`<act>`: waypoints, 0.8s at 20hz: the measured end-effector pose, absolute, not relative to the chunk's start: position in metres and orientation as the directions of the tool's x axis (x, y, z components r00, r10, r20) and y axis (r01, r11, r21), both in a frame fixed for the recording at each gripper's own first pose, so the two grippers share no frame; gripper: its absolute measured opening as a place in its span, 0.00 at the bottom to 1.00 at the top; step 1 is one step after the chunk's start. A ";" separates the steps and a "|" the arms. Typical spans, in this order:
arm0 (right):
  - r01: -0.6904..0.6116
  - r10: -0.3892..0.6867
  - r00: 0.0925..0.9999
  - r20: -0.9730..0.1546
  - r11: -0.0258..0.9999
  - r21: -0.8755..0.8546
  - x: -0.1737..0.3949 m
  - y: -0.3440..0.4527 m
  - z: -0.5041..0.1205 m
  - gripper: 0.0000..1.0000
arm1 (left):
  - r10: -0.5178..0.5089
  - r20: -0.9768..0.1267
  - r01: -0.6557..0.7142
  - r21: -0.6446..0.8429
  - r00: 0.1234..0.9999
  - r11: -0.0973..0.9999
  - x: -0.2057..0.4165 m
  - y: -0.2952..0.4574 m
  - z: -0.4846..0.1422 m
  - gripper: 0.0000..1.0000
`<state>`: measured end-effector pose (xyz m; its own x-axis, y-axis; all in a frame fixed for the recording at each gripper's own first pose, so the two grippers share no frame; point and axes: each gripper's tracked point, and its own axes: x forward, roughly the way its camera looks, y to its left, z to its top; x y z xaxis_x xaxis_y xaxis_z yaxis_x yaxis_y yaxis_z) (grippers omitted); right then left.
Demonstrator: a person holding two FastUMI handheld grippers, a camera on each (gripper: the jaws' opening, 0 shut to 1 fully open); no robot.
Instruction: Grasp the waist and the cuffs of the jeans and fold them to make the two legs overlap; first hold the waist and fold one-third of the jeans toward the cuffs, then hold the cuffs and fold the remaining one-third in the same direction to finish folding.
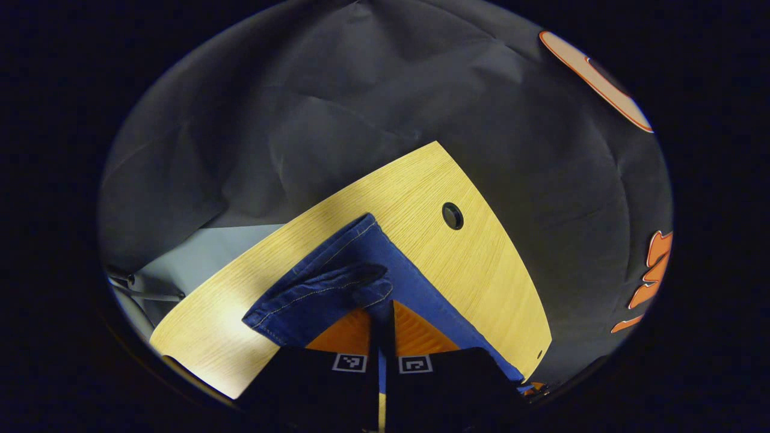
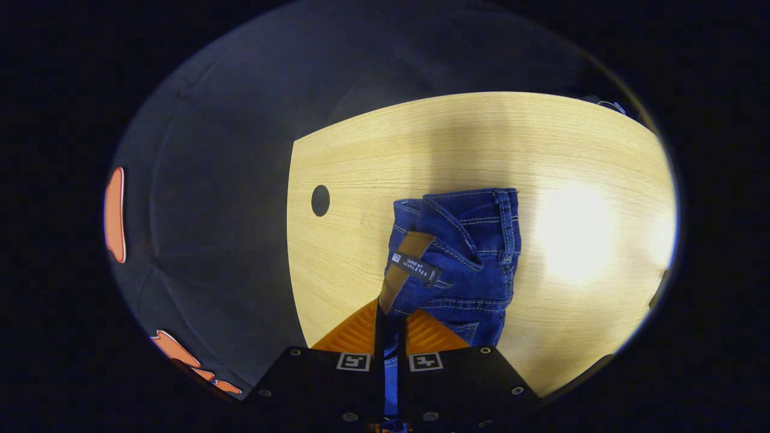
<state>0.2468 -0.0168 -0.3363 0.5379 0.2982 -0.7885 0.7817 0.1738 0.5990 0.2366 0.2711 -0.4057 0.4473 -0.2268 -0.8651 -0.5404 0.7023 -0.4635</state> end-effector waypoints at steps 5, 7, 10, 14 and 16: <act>0.710 0.299 0.513 -0.804 0.378 0.594 0.251 -0.020 -0.324 0.09 | -0.233 -0.858 -0.436 -0.445 0.458 0.782 0.249 0.258 -0.397 0.05; 0.664 0.305 0.548 -0.778 0.406 0.627 0.256 -0.024 -0.310 0.17 | -0.227 -0.845 -0.383 -0.438 0.483 0.814 0.260 0.253 -0.388 0.08; 0.596 0.272 0.664 -0.696 0.369 0.713 0.279 -0.044 -0.281 0.39 | -0.178 -0.848 -0.324 -0.374 0.500 0.869 0.261 0.253 -0.377 0.35; 0.638 0.214 0.566 -0.796 0.498 0.588 0.237 -0.070 -0.309 0.77 | -0.171 -0.868 -0.325 -0.347 0.466 0.880 0.249 0.258 -0.357 0.60; 0.640 0.217 0.517 -0.828 0.545 0.542 0.222 -0.069 -0.327 0.82 | -0.171 -0.869 -0.279 -0.326 0.464 0.903 0.231 0.257 -0.342 1.00</act>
